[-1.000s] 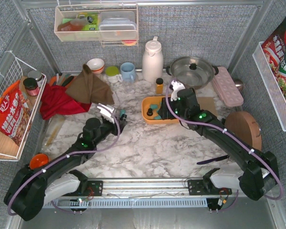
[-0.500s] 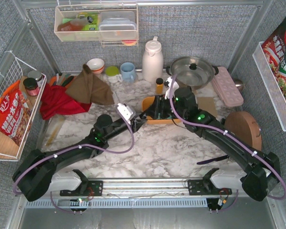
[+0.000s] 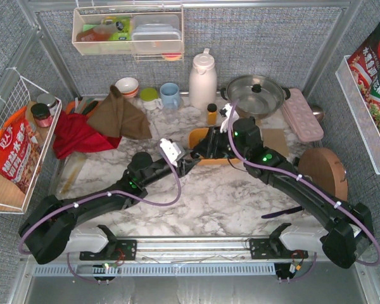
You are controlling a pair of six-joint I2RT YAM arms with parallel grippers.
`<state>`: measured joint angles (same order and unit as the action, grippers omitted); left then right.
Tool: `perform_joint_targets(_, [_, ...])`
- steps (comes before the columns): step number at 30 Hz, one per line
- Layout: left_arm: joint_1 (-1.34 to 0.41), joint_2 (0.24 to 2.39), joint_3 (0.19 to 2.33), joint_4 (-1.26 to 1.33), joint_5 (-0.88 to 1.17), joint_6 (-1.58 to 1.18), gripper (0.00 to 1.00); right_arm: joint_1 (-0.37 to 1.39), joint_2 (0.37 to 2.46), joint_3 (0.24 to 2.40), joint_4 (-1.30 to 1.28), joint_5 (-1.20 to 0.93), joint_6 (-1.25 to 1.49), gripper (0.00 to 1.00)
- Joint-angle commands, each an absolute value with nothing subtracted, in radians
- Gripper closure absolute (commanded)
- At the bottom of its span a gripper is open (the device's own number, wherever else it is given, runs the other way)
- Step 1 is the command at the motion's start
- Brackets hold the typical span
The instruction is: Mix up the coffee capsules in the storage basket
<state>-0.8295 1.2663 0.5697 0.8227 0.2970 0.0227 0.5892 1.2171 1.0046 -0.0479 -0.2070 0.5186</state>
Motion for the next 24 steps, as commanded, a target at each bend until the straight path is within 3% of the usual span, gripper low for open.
perform_joint_targets(1, [-0.833, 1.272, 0.582, 0.877, 0.295, 0.032, 0.64, 0.591, 1.214, 1.003, -0.002, -0.224, 0.554, 0.54])
perform_joint_targets(6, [-0.835, 1.282, 0.59, 0.877, 0.289, 0.037, 0.64, 0.591, 1.212, 1.003, 0.0, -0.22, 0.575, 0.61])
perform_joint_targets(11, [-0.837, 1.289, 0.591, 0.877, 0.257, 0.041, 0.57, 0.591, 1.213, 1.003, -0.006, -0.212, 0.589, 0.68])
perform_joint_targets(14, [-0.837, 1.287, 0.587, 0.874, 0.234, 0.046, 0.42, 0.591, 1.212, 1.003, -0.006, -0.195, 0.596, 0.7])
perform_joint_targets(19, [-0.836, 1.27, 0.566, 0.876, 0.198, 0.05, 0.31, 0.589, 1.218, 1.004, -0.008, -0.167, 0.594, 0.74])
perform_joint_targets(20, [-0.837, 1.266, 0.56, 0.876, 0.193, 0.051, 0.22, 0.588, 1.221, 1.003, -0.006, -0.157, 0.591, 0.75])
perform_joint_targets(21, [-0.837, 1.262, 0.554, 0.876, 0.19, 0.051, 0.05, 0.589, 1.226, 1.003, -0.003, -0.143, 0.586, 0.75])
perform_joint_targets(24, [-0.837, 1.238, 0.535, 0.862, 0.18, 0.049, 0.01, 0.586, 1.242, 1.004, 0.007, -0.064, 0.543, 0.75])
